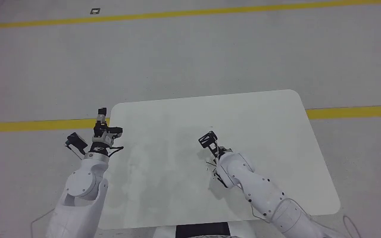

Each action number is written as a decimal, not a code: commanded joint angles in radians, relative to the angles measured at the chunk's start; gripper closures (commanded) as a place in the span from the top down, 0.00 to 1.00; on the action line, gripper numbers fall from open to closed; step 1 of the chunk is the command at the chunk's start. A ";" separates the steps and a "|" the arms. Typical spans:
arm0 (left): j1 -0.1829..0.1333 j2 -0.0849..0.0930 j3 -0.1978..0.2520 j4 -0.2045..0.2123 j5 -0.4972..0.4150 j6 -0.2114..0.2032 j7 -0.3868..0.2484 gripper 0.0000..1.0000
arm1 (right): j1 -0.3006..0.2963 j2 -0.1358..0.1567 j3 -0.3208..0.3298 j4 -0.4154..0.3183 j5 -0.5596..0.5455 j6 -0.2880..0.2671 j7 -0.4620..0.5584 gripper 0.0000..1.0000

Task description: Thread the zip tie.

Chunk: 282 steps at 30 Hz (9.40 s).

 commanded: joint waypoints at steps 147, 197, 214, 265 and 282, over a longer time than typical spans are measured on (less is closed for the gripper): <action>-0.033 0.069 0.436 -0.005 1.316 -0.340 -0.089 1.00 | 0.082 -0.148 0.441 0.291 1.418 0.127 -0.275 0.00; -0.157 0.076 0.553 0.122 1.172 -0.321 -0.014 1.00 | 0.057 -0.136 0.369 0.294 1.531 0.115 -0.327 0.00; -0.151 0.075 0.561 0.129 1.196 -0.307 0.001 0.32 | 0.047 -0.127 0.359 0.271 1.548 0.123 -0.374 0.00; -0.163 0.071 0.574 0.157 1.224 -0.279 0.001 0.17 | 0.043 -0.106 0.315 0.250 1.574 0.106 -0.377 0.00; -0.161 0.072 0.571 0.157 1.223 -0.276 -0.005 0.00 | 0.051 -0.093 0.291 0.249 1.589 0.107 -0.376 0.00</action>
